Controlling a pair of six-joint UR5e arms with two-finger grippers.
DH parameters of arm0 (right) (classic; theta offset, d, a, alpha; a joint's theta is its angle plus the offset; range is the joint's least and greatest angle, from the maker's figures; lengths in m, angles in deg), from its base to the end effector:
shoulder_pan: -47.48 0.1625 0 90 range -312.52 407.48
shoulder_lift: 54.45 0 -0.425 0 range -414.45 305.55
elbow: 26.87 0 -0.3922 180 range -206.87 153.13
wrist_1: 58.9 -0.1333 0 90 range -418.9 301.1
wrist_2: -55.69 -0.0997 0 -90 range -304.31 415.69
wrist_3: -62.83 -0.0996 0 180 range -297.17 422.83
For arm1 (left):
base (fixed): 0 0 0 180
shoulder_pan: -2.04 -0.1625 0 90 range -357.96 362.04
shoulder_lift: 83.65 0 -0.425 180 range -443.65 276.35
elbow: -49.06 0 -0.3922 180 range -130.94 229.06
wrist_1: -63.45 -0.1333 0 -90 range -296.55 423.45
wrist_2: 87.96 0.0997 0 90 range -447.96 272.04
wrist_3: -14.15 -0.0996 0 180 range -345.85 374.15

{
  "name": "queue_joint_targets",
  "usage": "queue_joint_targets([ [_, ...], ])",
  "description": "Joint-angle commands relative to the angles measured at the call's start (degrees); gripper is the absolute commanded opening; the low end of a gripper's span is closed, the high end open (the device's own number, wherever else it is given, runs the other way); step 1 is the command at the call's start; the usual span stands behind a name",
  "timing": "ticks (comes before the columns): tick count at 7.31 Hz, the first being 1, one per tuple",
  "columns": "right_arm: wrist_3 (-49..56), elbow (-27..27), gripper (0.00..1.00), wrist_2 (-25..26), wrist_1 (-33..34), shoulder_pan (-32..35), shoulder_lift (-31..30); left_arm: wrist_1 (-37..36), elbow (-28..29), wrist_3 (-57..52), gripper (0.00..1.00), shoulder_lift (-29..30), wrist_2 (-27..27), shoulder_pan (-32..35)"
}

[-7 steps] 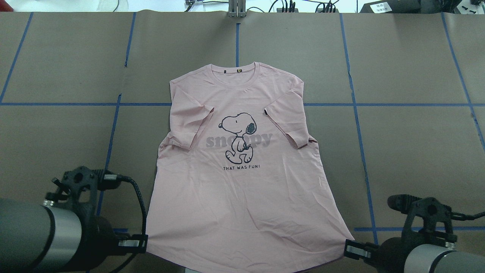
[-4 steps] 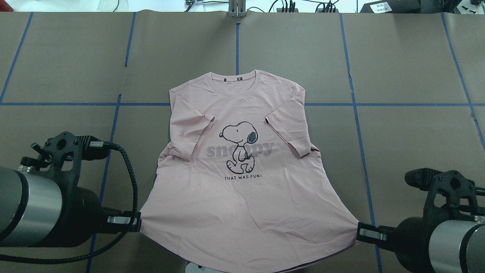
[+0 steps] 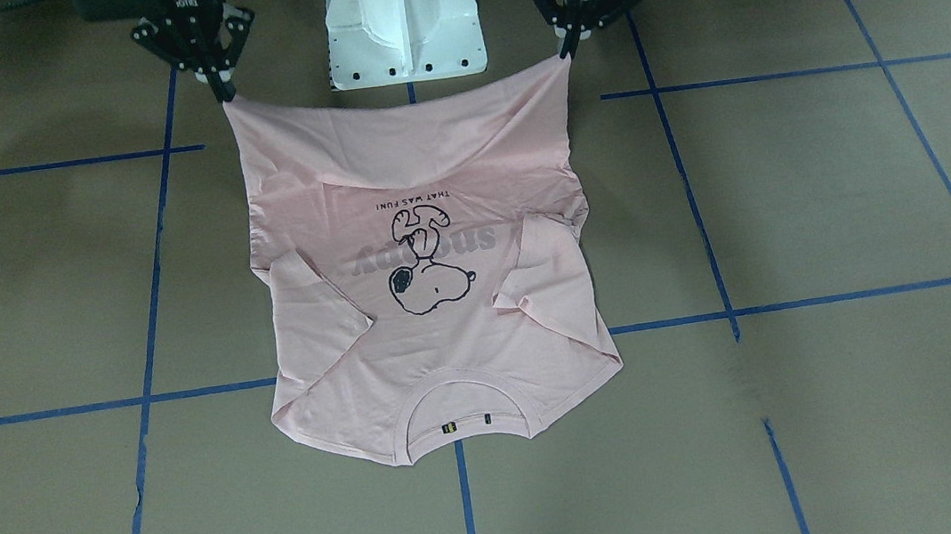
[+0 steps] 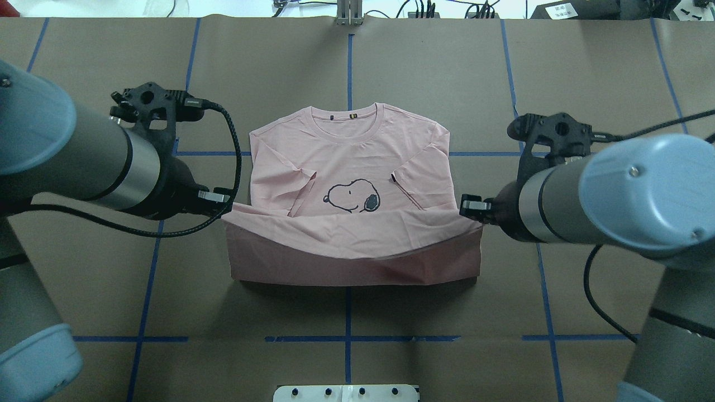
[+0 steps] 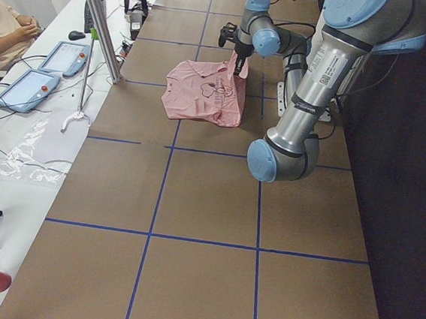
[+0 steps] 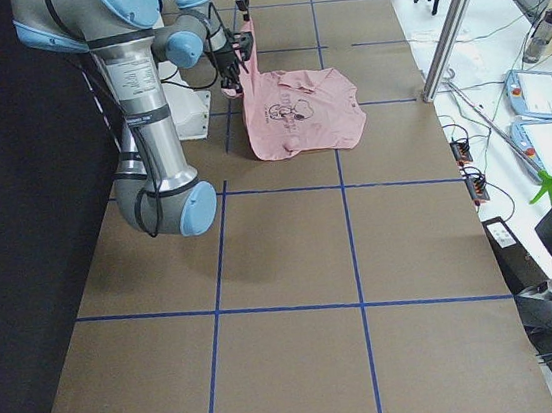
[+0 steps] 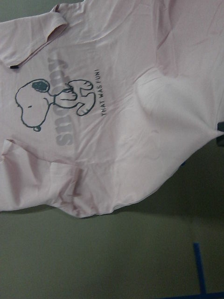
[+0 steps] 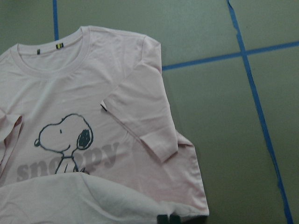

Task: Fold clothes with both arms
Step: 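Lift the hem with both grippers and fold it toward the collar, then lay the hem down near the collar and open both grippers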

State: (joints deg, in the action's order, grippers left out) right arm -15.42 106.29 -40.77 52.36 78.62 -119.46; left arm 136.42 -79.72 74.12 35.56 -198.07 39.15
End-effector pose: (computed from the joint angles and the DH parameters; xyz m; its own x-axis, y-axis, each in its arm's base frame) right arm -0.3356 -0.3454 0.1785 0.6630 0.1642 0.7304 -0.3151 0.9462 0.0734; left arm 0.3309 -0.3745 0.1513 0.6118 0.1264 -0.7808 0.0548 0.9780 0.2012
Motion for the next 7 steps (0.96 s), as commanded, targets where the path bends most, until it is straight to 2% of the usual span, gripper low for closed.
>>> queue_joint_targets([
  [1, 5.6, -12.7, 0.00, -2.1, -7.8, 7.9, 2.6, 6.5, 10.0, -4.9, 0.00, 1.8, 0.0, 5.6],
  [2, 5.6, -18.8, 0.00, -2.1, -14.3, 8.8, 3.3, 10.7, 14.5, -5.4, 0.00, 2.0, 0.1, 6.4],
  [5, 5.8, -33.4, 0.00, -1.7, -24.0, 10.7, 6.6, 26.4, 32.2, -5.5, 0.00, 4.6, 2.8, 6.9],
  [7, 5.7, -43.3, 0.00, -1.5, -30.5, 10.9, 9.5, 32.9, 39.4, -5.9, 0.00, 4.9, 4.9, 7.2],
])
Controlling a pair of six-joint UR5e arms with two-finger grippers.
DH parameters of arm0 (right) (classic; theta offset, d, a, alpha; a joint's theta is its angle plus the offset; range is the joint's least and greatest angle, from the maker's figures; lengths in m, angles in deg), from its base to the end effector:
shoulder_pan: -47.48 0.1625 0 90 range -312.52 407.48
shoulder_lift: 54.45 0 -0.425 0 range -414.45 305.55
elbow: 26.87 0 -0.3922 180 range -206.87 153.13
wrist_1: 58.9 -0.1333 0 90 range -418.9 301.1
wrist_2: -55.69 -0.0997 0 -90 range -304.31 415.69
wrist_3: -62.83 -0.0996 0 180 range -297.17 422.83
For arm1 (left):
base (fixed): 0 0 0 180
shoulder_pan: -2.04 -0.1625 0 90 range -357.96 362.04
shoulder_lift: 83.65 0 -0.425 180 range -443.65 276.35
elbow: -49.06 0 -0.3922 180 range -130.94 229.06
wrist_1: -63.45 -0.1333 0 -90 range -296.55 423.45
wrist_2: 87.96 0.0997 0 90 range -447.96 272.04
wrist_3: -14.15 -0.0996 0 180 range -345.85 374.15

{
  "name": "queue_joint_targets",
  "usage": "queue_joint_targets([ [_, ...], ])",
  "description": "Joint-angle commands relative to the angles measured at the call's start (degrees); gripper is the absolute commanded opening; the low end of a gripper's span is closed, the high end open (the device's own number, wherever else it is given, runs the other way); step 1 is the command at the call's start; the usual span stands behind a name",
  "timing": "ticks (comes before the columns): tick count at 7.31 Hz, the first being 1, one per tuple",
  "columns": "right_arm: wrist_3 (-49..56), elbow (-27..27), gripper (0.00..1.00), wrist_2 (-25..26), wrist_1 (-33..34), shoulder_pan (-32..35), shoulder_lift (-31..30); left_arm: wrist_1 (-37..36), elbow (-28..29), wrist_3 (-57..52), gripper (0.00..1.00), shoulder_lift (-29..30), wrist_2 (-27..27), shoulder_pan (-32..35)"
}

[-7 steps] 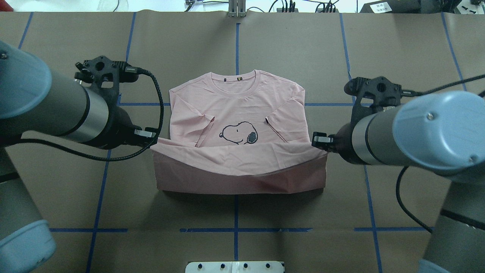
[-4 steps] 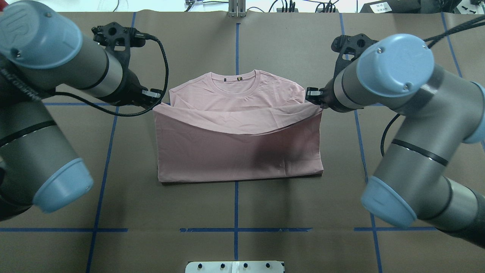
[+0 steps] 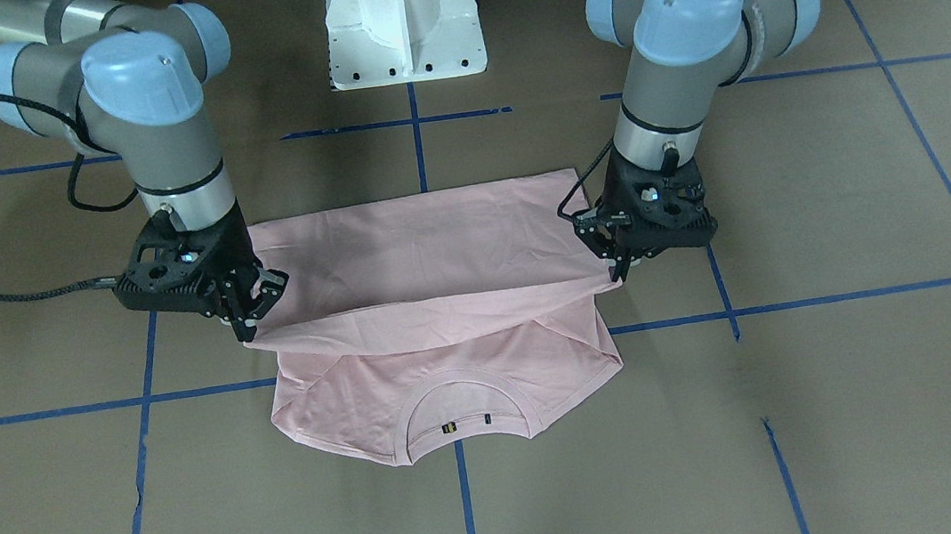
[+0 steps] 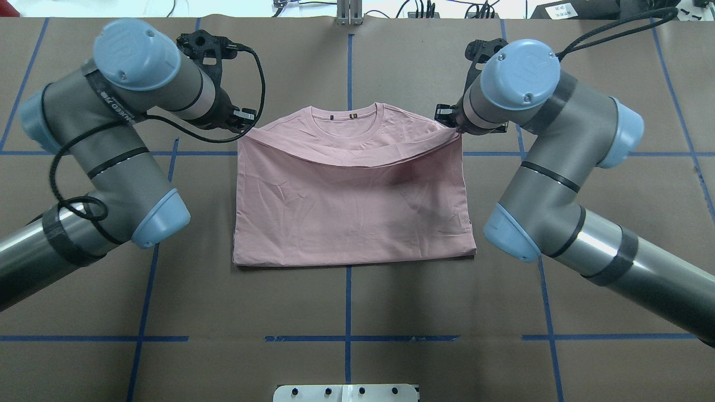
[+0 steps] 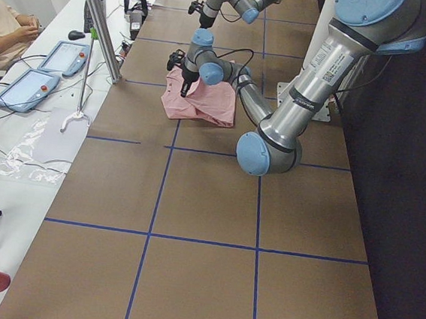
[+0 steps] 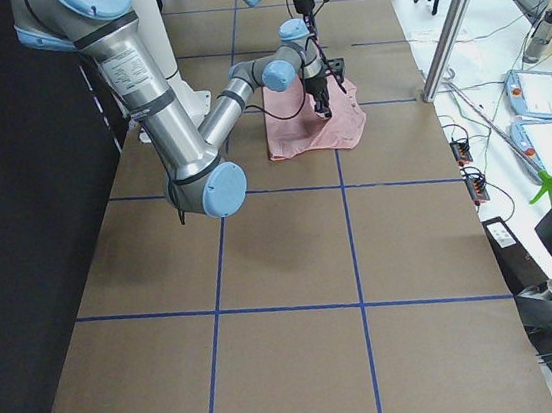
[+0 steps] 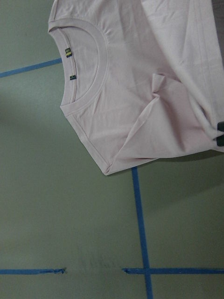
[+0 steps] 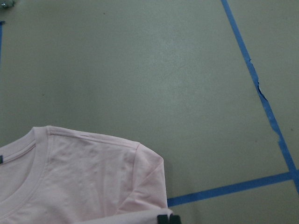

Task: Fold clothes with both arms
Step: 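Lay the hem down near the collar and open both grippers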

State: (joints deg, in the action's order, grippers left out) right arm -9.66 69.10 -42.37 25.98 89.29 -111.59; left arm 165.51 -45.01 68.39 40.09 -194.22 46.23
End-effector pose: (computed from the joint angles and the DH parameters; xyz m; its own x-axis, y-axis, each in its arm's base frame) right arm -0.4246 -0.5398 0.2754 0.6885 0.2162 0.6922 -0.3989 0.9101 0.1125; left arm 0.4165 -0.5519 0.2609 0.6764 0.1249 -0.7259 0.1484 0.9422 0.3004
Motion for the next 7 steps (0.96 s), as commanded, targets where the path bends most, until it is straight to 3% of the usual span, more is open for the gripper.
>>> queue_joint_targets([
  [1, 0.1, -8.7, 0.00, 0.2, -6.4, 0.2, 1.5, 5.0, 6.6, -0.2, 0.00, 0.4, 1.1, 0.0],
  [6, 0.1, -11.5, 0.00, 0.2, -7.4, 1.3, 1.7, 6.7, 9.4, -1.2, 0.00, 0.8, 2.3, -0.1],
  [7, 0.2, -11.7, 0.99, 0.4, -7.4, 1.0, 1.8, 6.8, 9.3, -3.0, 0.99, 0.5, 2.3, -0.2],
])
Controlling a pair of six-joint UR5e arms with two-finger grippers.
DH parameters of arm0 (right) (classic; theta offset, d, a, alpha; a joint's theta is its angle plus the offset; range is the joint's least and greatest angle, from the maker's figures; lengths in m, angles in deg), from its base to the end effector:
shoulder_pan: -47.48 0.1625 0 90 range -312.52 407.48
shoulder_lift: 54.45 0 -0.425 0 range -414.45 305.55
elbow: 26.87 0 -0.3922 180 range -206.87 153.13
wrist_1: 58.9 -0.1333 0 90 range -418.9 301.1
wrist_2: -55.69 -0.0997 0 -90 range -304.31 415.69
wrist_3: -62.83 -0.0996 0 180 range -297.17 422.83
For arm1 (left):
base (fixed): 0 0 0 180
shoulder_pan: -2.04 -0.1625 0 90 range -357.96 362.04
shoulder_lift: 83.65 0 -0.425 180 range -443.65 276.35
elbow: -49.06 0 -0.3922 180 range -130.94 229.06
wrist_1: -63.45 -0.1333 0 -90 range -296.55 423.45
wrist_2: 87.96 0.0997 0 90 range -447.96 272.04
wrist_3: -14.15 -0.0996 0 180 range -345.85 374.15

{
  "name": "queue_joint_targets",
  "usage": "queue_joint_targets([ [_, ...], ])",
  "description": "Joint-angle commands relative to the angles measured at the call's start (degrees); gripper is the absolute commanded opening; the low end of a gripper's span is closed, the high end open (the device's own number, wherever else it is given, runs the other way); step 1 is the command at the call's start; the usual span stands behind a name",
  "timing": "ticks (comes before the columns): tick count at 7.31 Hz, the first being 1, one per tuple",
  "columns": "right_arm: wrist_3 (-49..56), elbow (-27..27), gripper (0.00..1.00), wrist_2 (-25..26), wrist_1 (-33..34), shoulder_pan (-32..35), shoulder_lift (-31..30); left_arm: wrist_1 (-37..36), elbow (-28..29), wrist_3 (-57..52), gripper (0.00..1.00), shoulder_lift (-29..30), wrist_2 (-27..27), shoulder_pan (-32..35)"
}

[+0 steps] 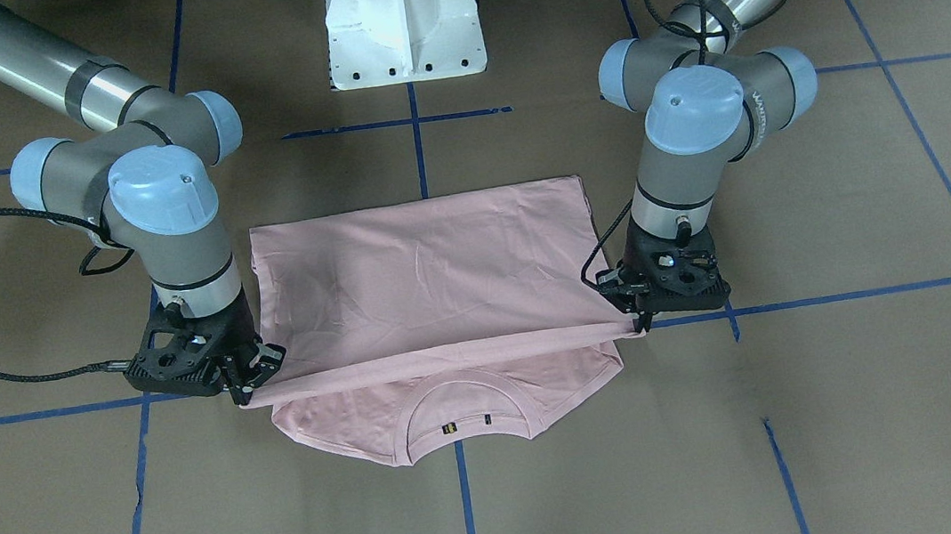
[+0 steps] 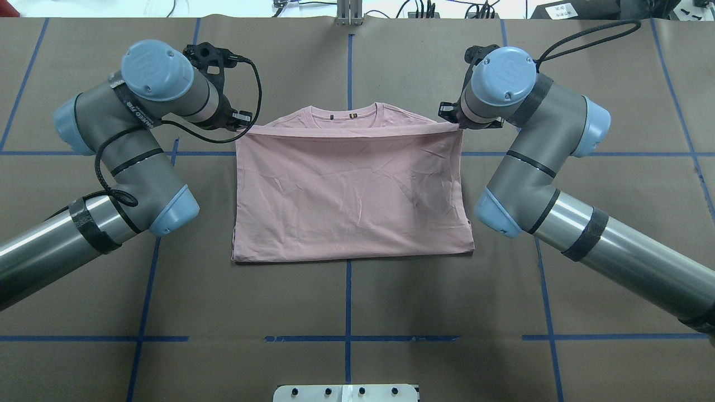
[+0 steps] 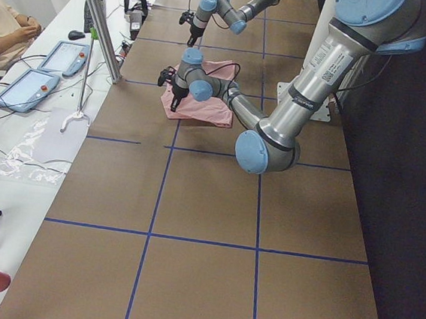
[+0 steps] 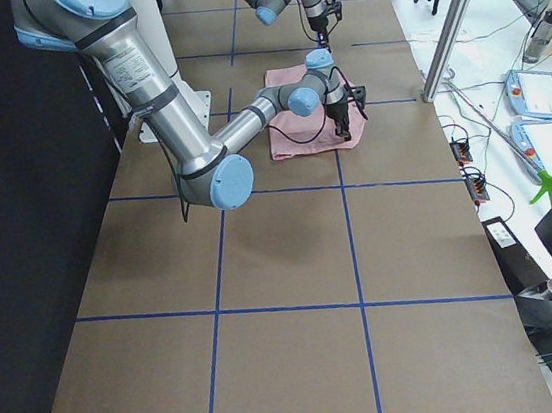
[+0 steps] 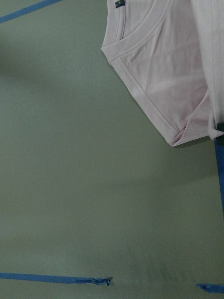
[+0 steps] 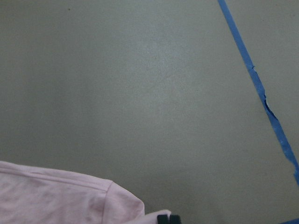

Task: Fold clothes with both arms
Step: 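Lay the hem down near the collar and open both grippers, then move the left gripper to the folded shirt's side edge nearest it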

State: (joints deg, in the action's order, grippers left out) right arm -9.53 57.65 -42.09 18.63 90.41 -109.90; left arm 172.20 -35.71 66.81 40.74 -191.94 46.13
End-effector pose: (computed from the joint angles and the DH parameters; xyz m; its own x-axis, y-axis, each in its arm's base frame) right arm -0.4484 -0.5808 0.3297 0.7068 0.2475 0.6627 -0.4144 0.9041 0.1044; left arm 0.4419 -0.5802 0.3129 0.7142 0.1276 -0.6882 0.1424 0.9362 0.3214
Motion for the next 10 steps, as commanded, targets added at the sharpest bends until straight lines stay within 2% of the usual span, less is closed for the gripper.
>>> queue_joint_targets([
  [1, 0.3, -0.4, 1.00, 0.5, -0.6, -0.1, 0.8, 3.5, -0.7, -4.2, 1.00, -1.1, -0.3, 0.1],
  [3, 7.3, 1.4, 1.00, -2.2, -1.0, 1.1, 0.4, 3.5, -8.9, -4.3, 1.00, -5.2, -0.8, -0.1],
  [5, 10.4, 7.7, 1.00, -6.8, -0.9, 2.6, -3.9, 4.3, -19.2, -3.1, 1.00, -15.0, -0.6, -3.2],
  [6, 10.4, 9.2, 1.00, -7.4, -0.9, 2.5, -4.7, 4.4, -23.9, 2.2, 1.00, -19.5, -0.4, -5.7],
  [7, 10.3, 9.3, 1.00, -7.3, -0.9, 2.4, -4.8, 5.5, -24.7, 10.7, 0.97, -20.8, 0.8, -10.6],
  [8, 10.2, 9.3, 1.00, -7.3, -0.9, 2.5, -4.8, 6.6, -23.9, 16.2, 0.78, -21.1, 5.7, -14.9],
  [9, 10.1, 9.4, 1.00, -7.3, -0.9, 2.5, -4.8, 6.8, -21.6, 19.2, 0.75, -20.6, 8.7, -19.0],
  [10, 10.0, 9.4, 1.00, -7.2, -1.0, 2.5, -4.8, 6.8, -21.1, 19.7, 0.74, -20.5, 8.8, -20.5],
])
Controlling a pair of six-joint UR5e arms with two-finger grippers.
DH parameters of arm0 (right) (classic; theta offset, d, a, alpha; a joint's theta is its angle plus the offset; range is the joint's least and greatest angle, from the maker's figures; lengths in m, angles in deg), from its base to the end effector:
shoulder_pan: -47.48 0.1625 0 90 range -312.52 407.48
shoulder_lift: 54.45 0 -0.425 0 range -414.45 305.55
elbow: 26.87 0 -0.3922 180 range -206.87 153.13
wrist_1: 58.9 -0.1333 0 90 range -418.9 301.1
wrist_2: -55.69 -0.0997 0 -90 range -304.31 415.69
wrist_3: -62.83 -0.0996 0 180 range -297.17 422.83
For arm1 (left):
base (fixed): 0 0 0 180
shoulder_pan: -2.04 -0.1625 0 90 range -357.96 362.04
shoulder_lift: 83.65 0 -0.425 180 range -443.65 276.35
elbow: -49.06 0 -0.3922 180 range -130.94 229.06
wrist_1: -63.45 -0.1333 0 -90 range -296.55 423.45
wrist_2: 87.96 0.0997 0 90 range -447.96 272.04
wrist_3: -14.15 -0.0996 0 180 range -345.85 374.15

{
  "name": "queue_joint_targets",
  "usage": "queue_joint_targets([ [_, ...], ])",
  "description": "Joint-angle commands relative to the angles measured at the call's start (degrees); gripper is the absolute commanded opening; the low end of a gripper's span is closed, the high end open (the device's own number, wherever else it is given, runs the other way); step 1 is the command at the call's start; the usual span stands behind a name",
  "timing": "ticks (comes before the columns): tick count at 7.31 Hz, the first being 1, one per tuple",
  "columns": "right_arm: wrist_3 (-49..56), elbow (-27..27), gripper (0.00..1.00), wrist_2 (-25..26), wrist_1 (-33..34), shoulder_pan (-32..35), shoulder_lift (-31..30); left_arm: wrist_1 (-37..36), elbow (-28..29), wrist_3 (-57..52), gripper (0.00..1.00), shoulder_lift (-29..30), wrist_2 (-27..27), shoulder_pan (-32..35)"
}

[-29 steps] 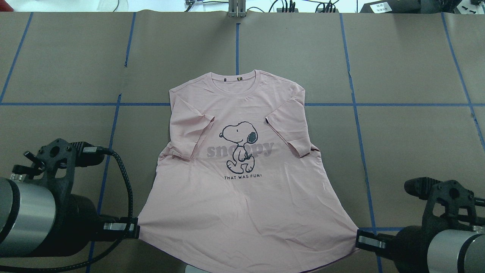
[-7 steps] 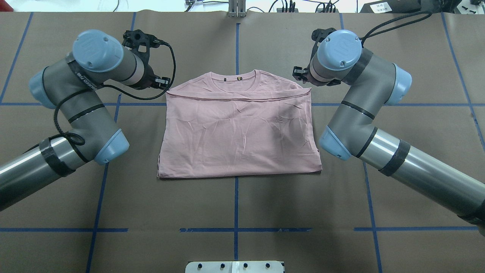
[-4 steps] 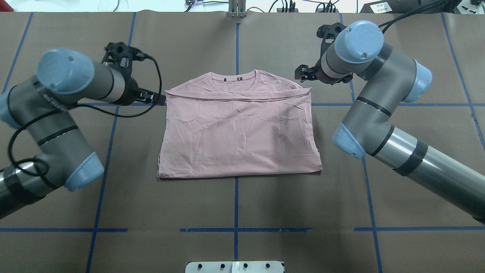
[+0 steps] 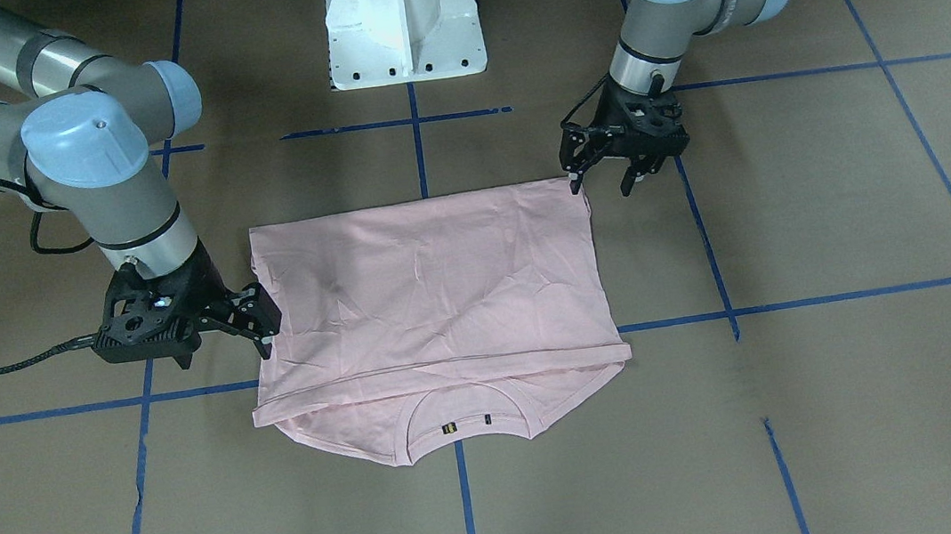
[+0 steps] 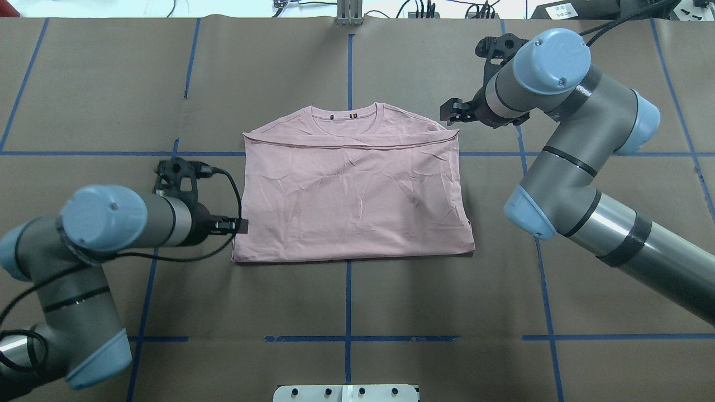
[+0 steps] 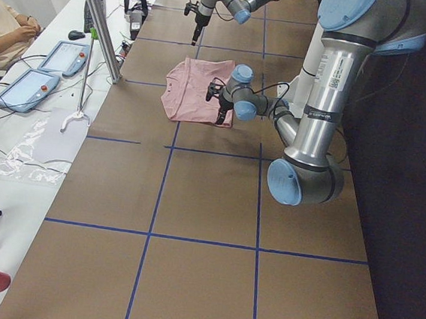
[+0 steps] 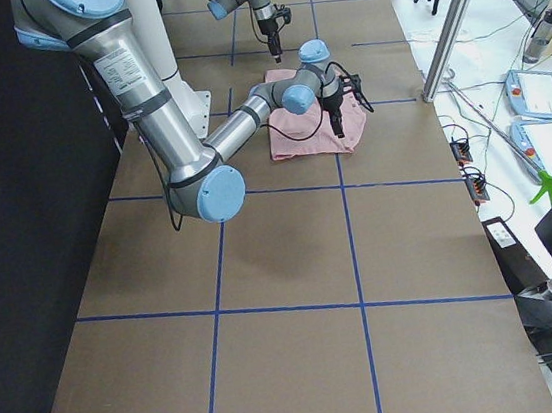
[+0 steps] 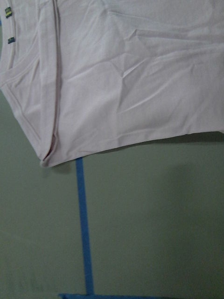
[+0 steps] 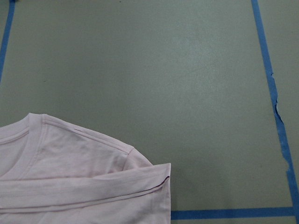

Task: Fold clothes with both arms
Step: 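Move the left gripper to the folded shirt's side edge nearest it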

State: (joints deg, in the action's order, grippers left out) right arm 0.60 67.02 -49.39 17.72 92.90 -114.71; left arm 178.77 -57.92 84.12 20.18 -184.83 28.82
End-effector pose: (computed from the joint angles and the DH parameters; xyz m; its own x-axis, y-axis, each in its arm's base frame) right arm -0.3978 -0.5567 0.3070 0.6817 0.0508 0.7299 -0.2673 0.9459 0.1838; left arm 0.4596 -0.3679 0.3466 0.5903 0.0830 -0.8029 0.1666 0.9608 0.2218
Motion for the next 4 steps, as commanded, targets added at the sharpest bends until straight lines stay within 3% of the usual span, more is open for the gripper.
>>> queue_joint_targets([
  [1, -0.3, 0.1, 1.00, 0.1, -0.1, 0.0, 0.0, 0.3, 1.1, 2.8, 0.74, 0.1, 1.7, -3.3],
  [3, -0.6, 0.1, 1.00, 0.1, 0.0, 0.0, -0.1, 0.2, 1.2, 2.9, 0.69, 0.0, 1.7, -3.8],
  [4, -0.6, 0.1, 1.00, 0.1, 0.0, 0.0, -0.1, 0.2, 1.2, 3.1, 0.58, 0.1, 1.7, -4.4],
])
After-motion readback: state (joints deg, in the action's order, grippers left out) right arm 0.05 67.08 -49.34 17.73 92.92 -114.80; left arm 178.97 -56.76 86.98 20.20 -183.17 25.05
